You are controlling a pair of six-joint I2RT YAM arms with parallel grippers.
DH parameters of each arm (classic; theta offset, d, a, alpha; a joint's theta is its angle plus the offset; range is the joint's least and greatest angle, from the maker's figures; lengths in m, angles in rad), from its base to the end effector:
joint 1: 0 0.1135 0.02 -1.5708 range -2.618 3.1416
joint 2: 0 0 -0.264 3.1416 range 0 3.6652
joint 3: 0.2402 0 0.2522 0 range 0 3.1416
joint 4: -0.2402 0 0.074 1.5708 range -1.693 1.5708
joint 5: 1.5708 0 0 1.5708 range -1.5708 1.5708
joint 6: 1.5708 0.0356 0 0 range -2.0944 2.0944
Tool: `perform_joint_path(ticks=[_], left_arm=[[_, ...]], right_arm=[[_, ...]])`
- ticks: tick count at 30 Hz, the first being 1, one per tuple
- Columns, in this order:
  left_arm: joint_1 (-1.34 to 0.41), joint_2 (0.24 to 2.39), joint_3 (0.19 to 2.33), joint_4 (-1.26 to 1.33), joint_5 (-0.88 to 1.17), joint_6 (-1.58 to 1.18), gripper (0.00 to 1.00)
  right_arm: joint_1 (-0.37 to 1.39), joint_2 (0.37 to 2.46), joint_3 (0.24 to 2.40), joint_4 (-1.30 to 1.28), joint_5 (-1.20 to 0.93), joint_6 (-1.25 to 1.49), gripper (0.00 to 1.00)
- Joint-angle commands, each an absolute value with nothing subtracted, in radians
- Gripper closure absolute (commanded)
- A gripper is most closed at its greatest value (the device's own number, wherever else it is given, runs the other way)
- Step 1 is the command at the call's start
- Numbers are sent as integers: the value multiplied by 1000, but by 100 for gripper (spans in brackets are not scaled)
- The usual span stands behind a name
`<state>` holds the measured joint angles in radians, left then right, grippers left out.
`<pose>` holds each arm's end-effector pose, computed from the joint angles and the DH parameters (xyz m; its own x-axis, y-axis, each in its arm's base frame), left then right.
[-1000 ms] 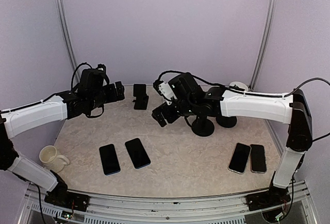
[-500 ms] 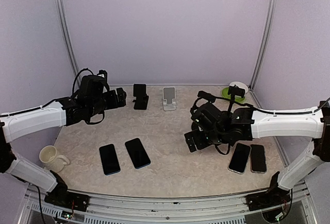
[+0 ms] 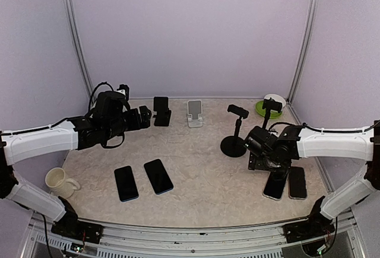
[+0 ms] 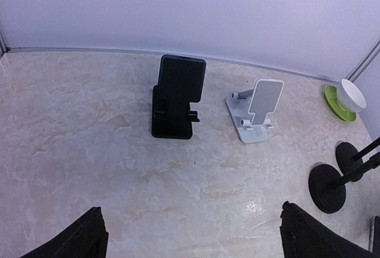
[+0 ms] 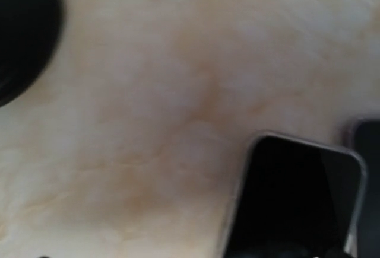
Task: Place the phone on the phone stand
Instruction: Pick up the phone at the center of the board.
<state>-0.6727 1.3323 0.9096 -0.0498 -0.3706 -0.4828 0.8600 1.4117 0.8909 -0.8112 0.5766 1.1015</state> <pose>0.2435 -0.1775 0.2755 -0.4678 -0.1806 -0.8652 0.1258 0.9553 -0.2674 0.1746 0.1731 0.2034 -0.7783 0.2420 -0.5794 0.3161 0.9483 -0.0286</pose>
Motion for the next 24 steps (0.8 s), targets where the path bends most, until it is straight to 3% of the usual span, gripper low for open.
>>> perform_joint_path(ticks=[1,8,24], left_arm=[[-685,1323,895,-5,-368,-491,1],[-693,1337,902,0,-364,-486,1],[-696,1346,899,13,-354,-482,1]], right_arm=[[802,1322,828,-810,580,1222,0],[685,1244,732,-709,528,1212,0],[542,1407,744,-621,419,1151,0]])
